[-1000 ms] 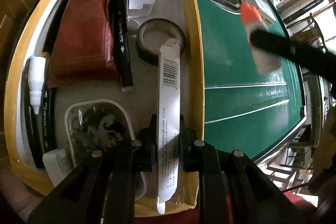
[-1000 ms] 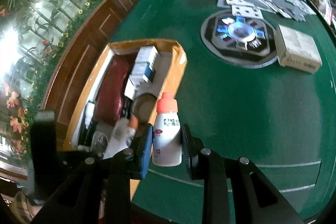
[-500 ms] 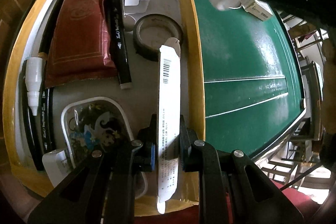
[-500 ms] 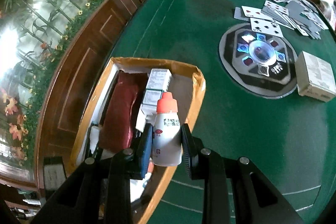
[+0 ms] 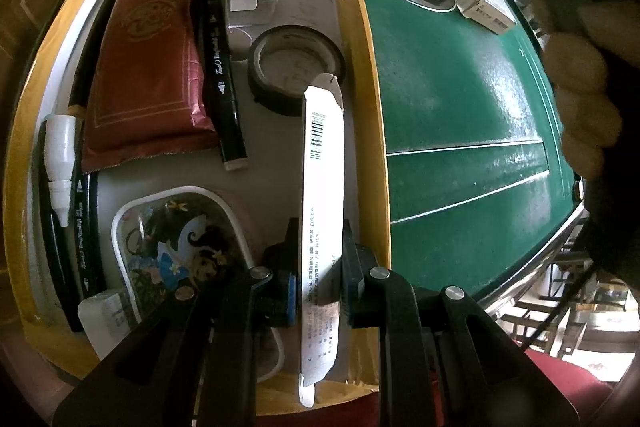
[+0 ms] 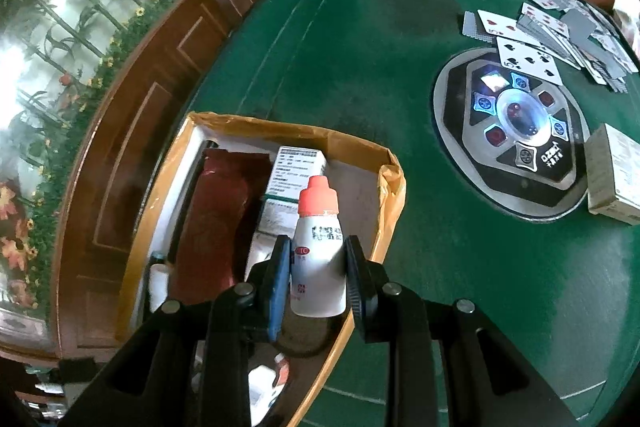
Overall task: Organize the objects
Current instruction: 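Lower the box and orange-capped bottle into the tray and open both grippers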
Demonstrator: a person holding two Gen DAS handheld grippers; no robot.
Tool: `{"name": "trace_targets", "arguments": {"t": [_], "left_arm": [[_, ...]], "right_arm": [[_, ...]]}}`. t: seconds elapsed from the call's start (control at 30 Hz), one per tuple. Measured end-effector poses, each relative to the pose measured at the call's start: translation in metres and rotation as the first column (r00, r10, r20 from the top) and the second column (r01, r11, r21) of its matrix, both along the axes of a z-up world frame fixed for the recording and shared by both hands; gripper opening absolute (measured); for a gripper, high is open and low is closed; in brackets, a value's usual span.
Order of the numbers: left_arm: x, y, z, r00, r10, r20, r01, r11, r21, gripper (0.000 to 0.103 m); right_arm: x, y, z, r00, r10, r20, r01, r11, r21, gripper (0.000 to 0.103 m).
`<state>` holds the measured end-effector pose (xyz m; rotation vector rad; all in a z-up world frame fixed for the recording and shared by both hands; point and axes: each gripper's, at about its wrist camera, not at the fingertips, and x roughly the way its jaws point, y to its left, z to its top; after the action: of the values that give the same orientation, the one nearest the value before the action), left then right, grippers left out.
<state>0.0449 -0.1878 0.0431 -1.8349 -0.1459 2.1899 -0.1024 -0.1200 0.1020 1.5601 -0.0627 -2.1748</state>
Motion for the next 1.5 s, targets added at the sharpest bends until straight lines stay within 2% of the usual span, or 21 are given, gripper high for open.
{"name": "trace_targets", "arguments": {"t": [0.2,0.33,0.5,0.67,0.87,0.9,0.97,1.03,1.13,1.23,1.33,1.37,1.43,1.5], "left_arm": [[0.0,0.001,0.0,1.0,0.008,-0.001,-0.008,1.0,0.003,0.015],[-0.001,0.001,-0.001,1.0,0.016,-0.001,-0.016,1.0,0.002,0.015],[-0.001,0.003,-0.002,1.0,0.03,-0.002,-0.03,1.0,-0.004,0.015],[-0.001,0.005,-0.003,0.999,0.049,-0.001,-0.049,0.999,-0.013,0.015],[0.0,0.011,-0.004,0.997,0.075,-0.001,-0.075,0.997,-0.032,0.015],[0.001,0.013,-0.004,0.997,0.081,-0.003,-0.081,0.996,-0.039,0.015],[0.003,0.016,-0.005,0.996,0.088,-0.008,-0.089,0.995,-0.05,0.017],[0.006,0.02,-0.002,0.994,0.103,-0.027,-0.105,0.992,-0.071,0.018],[0.007,0.017,0.002,0.989,0.141,-0.052,-0.145,0.985,-0.091,0.026],[0.011,0.014,0.01,0.976,0.195,-0.095,-0.202,0.976,-0.08,0.05],[0.017,0.013,0.017,0.961,0.234,-0.145,-0.249,0.963,-0.099,0.061],[0.018,0.014,0.019,0.957,0.244,-0.156,-0.262,0.959,-0.108,0.068],[0.024,0.015,0.025,0.947,0.267,-0.179,-0.289,0.951,-0.108,0.074],[0.029,0.02,0.034,0.937,0.269,-0.223,-0.308,0.937,-0.164,0.074]], "right_arm": [[-0.012,-0.003,-0.016,1.0,-0.009,0.013,0.008,0.999,0.045,0.026],[-0.014,-0.013,-0.019,1.0,0.013,-0.012,-0.011,0.995,0.102,0.026],[-0.015,-0.021,-0.02,0.999,0.034,-0.018,-0.032,0.991,0.128,0.026],[-0.014,-0.016,-0.017,1.0,0.031,0.007,-0.031,0.995,0.1,0.027],[-0.003,-0.005,0.002,0.999,0.044,-0.016,-0.043,0.998,0.047,0.027],[-0.001,-0.003,0.005,0.999,0.045,-0.02,-0.044,0.998,0.039,0.029],[0.005,0.006,0.012,0.999,0.044,-0.029,-0.043,0.999,0.015,0.04],[0.01,0.013,0.017,0.998,0.039,-0.039,-0.039,0.999,0.002,0.046],[0.017,0.023,0.022,0.998,0.04,-0.048,-0.04,0.999,-0.009,0.048],[0.026,0.035,0.026,0.997,0.042,-0.058,-0.042,0.999,-0.014,0.053],[0.034,0.047,0.026,0.997,0.045,-0.063,-0.046,0.999,-0.017,0.057],[0.036,0.05,0.026,0.997,0.045,-0.064,-0.046,0.999,-0.016,0.057],[0.04,0.058,0.024,0.997,0.047,-0.057,-0.048,0.999,-0.022,0.057],[0.046,0.064,0.021,0.998,0.051,-0.048,-0.053,0.998,-0.03,0.058]]}}
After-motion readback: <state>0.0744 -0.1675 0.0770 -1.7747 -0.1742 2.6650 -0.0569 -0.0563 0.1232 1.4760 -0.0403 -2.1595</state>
